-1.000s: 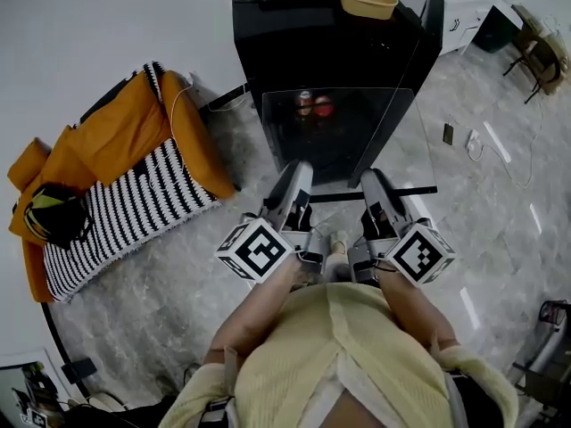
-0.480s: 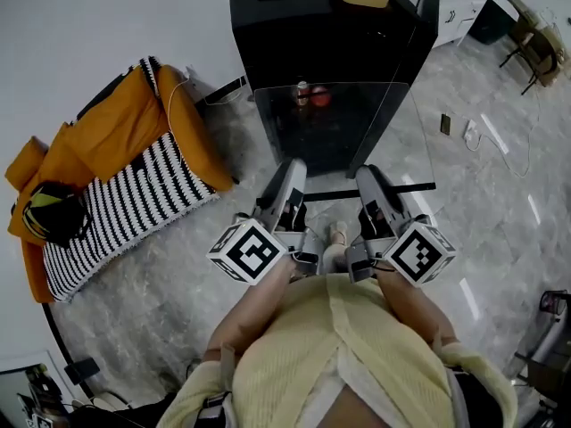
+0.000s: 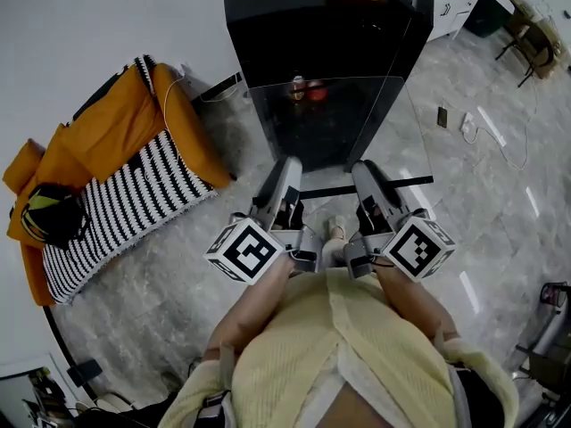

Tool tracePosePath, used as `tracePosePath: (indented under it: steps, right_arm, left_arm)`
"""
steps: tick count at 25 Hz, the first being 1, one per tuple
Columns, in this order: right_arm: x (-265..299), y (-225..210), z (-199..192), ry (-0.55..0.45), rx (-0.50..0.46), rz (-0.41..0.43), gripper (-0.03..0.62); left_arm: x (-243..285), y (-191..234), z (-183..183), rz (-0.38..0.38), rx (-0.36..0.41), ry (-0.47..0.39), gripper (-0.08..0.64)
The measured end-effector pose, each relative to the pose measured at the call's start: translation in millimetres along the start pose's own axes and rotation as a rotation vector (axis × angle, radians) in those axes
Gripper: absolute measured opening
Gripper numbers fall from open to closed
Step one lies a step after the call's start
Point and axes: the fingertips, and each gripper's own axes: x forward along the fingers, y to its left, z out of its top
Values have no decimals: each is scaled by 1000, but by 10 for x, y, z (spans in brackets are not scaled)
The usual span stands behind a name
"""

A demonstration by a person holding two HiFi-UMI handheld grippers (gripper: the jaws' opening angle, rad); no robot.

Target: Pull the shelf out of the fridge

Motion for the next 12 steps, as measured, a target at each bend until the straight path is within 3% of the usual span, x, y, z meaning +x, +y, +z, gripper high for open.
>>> tracePosePath:
  steps: [12]
  right_arm:
    - [61,-50,44,7,1,-5,117]
  left_arm:
    - [81,18,-4,11,-12,3,98]
